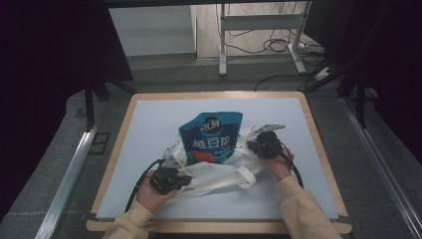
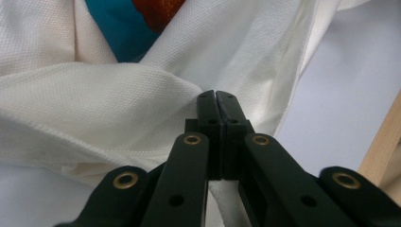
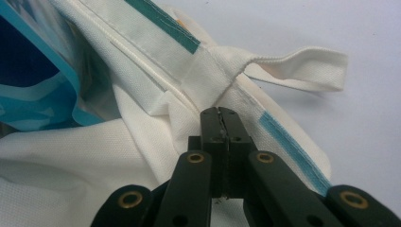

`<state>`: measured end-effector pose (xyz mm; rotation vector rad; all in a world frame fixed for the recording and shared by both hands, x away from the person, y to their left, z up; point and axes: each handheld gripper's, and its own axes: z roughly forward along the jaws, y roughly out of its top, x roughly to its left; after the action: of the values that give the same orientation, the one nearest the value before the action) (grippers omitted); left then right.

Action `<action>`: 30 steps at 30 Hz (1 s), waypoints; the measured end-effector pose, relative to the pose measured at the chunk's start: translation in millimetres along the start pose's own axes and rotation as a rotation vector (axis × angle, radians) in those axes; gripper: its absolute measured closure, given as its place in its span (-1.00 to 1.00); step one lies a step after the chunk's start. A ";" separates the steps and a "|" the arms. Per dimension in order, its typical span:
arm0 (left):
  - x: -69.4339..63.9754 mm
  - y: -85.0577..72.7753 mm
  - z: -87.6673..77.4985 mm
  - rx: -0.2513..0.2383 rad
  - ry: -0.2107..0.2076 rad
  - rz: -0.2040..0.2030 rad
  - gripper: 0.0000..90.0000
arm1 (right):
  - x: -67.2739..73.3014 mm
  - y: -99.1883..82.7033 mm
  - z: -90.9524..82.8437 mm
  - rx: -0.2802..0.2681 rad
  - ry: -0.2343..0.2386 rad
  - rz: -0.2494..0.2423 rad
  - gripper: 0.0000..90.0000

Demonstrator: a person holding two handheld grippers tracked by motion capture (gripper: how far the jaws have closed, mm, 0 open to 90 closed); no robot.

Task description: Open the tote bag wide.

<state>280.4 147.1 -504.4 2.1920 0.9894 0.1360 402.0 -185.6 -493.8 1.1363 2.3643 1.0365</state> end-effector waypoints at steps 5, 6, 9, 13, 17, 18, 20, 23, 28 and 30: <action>0.7 0.2 -0.6 -0.013 0.005 0.002 1.00 | 1.0 -0.8 -2.4 -0.017 0.004 -0.003 0.98; 0.9 0.5 -2.0 -0.019 0.009 0.009 1.00 | 1.8 -1.1 -4.1 -0.027 0.006 -0.005 0.98; -3.4 3.1 -12.8 -0.097 0.027 0.029 1.00 | 3.1 -1.3 -15.4 -0.092 0.017 0.006 0.98; -7.1 9.9 -35.0 -0.187 0.038 0.036 1.00 | 7.3 2.7 -40.4 -0.173 0.028 0.019 0.98; -0.3 7.1 -50.5 -0.230 0.059 0.005 1.00 | 10.1 1.7 -65.2 -0.215 0.042 -0.003 0.98; 3.3 5.4 -53.4 -0.237 0.067 -0.008 1.00 | 10.1 0.1 -68.9 -0.223 0.045 -0.003 0.98; 13.0 0.4 -59.1 -0.251 0.083 -0.039 0.98 | 8.8 -5.8 -78.2 -0.231 0.049 -0.002 0.98; 25.7 -7.8 -64.6 -0.267 0.104 -0.084 0.94 | 5.7 -18.8 -88.7 -0.235 0.056 0.006 0.98; 43.0 -23.5 -70.3 -0.273 0.163 -0.141 0.95 | -1.2 -47.9 -100.2 -0.227 0.051 0.029 0.94; 48.6 -30.0 -69.3 -0.264 0.177 -0.165 0.96 | -6.5 -58.4 -105.0 -0.216 0.034 0.030 0.92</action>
<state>270.8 233.5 -481.7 1.8743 1.1747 0.3675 316.4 -264.8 -464.4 1.0849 2.2013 1.2955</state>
